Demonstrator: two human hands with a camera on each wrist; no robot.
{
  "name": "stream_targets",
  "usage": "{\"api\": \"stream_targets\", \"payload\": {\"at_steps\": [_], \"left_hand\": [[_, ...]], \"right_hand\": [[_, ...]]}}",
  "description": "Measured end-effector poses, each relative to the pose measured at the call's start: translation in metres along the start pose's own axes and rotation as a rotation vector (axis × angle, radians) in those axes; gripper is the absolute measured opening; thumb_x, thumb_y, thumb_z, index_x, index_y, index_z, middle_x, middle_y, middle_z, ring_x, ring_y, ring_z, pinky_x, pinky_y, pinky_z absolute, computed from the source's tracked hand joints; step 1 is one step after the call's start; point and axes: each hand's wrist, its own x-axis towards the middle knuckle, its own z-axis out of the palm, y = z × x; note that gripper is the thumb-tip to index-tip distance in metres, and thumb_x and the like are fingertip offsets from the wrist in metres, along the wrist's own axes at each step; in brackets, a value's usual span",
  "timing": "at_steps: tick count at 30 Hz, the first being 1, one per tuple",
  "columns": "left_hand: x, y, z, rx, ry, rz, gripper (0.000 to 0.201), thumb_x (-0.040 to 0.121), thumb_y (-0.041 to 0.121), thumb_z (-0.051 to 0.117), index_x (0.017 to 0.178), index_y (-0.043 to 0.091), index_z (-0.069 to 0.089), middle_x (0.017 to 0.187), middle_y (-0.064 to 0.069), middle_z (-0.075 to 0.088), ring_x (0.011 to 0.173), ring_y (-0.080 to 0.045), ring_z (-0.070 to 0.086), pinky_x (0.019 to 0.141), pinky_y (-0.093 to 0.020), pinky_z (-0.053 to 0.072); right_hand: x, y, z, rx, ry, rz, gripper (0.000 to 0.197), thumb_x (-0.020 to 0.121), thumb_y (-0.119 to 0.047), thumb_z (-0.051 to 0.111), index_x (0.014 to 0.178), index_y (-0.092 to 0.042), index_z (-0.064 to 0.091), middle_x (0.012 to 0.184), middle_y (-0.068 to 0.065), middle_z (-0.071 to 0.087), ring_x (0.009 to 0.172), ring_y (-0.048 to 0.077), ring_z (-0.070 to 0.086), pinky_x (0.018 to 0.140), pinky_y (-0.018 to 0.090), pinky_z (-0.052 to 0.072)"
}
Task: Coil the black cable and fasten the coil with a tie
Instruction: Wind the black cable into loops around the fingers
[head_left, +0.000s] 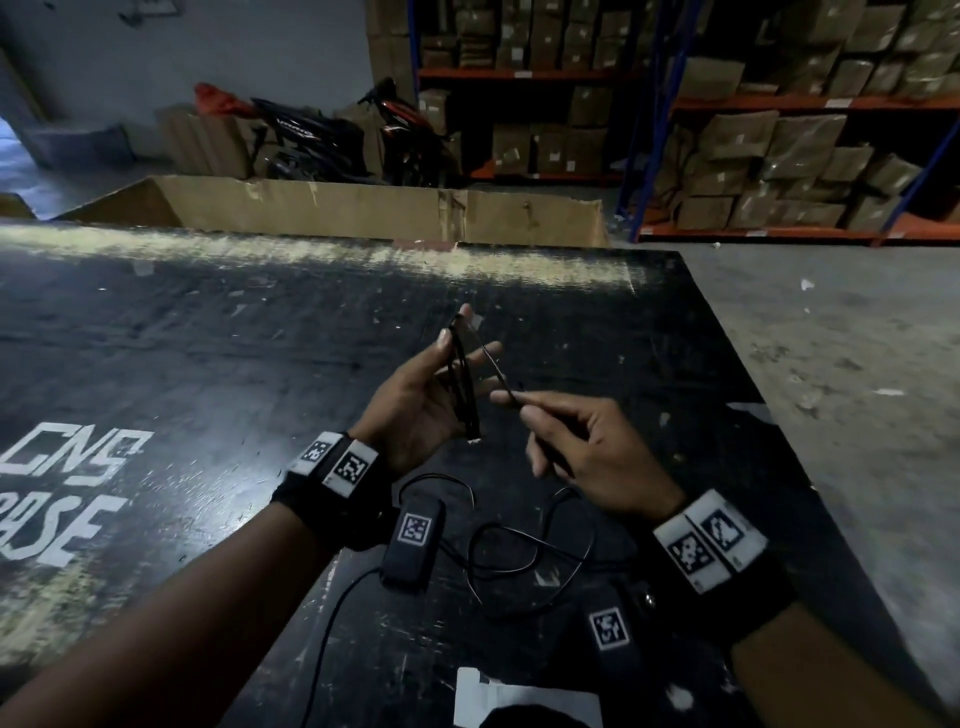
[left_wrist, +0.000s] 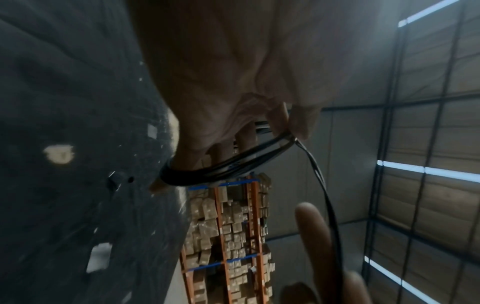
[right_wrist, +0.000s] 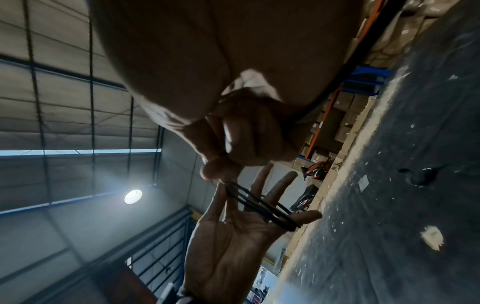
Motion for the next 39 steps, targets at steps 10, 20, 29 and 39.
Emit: {"api": "stream_targets", "payload": {"at_steps": [10,20,29,39], "left_hand": [[0.007,-0.011,-0.003,0.484,0.081,0.108,0.053,0.092,0.057,0.067,0.128,0.019,0.073,0.124,-0.012,0.058,0.115,-0.030,0.051,0.095,-0.041,0.040],[0.001,-0.016,-0.009,0.233,0.044,0.008,0.036,0.105,0.038,0.045,0.135,0.039,0.064,0.144,-0.011,0.064,0.134,-0.035,0.060,0.110,-0.061,0.039],[0.001,0.019,-0.001,-0.148,-0.106,0.026,0.048,0.101,0.047,0.041,0.148,0.045,0.047,0.157,-0.012,0.052,0.140,-0.042,0.051,0.097,-0.073,0.049],[-0.021,0.046,0.019,-0.291,-0.535,0.017,0.046,0.105,0.045,0.036,0.150,0.040,0.045,0.165,-0.017,0.033,0.148,-0.051,0.034,0.104,-0.086,0.024]], "right_hand": [[0.001,-0.025,-0.021,0.098,0.115,-0.167,0.029,0.103,-0.008,0.048,0.119,-0.003,0.072,0.048,0.003,0.049,0.039,0.007,0.034,0.041,0.018,0.027],[-0.003,-0.016,-0.019,0.003,-0.038,-0.170,0.026,0.099,-0.013,0.056,0.108,-0.022,0.079,0.075,0.041,0.062,0.048,0.019,0.043,0.046,0.030,0.036],[-0.026,0.054,-0.004,0.036,-0.135,0.152,0.029,0.104,-0.013,0.050,0.120,-0.013,0.073,0.050,0.000,0.048,0.041,0.003,0.042,0.045,0.015,0.031],[-0.009,0.106,-0.024,-0.074,-0.198,0.421,0.041,0.107,-0.028,0.043,0.095,-0.005,0.074,0.045,-0.002,0.049,0.030,0.005,0.033,0.035,0.017,0.025]]}}
